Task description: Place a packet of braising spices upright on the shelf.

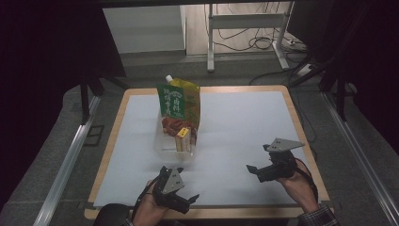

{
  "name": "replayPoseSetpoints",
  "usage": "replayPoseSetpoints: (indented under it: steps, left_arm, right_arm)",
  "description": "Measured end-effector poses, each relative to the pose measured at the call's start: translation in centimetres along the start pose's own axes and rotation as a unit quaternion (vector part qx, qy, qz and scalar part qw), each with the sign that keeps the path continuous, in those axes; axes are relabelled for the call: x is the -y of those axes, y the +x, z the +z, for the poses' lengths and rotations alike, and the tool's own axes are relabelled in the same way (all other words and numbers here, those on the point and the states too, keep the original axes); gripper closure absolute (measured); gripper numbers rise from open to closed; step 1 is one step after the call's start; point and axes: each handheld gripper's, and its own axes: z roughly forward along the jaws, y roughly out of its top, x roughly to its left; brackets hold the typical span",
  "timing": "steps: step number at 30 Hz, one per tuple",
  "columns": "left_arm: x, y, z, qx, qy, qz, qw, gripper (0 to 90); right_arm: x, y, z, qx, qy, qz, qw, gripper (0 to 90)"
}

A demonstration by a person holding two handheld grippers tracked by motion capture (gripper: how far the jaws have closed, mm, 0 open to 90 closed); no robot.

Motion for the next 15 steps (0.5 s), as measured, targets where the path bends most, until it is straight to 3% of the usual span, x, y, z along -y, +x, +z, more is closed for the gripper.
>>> replayPoseSetpoints:
  steps: [15]
  left_arm:
    - [0.1,0.1,-0.1,-0.006,0.000,0.004,1.0000,0.4]
  right_arm:
    - [2.9,-0.7,-2.0,0.020,-0.003,0.021,0.9996,0.1]
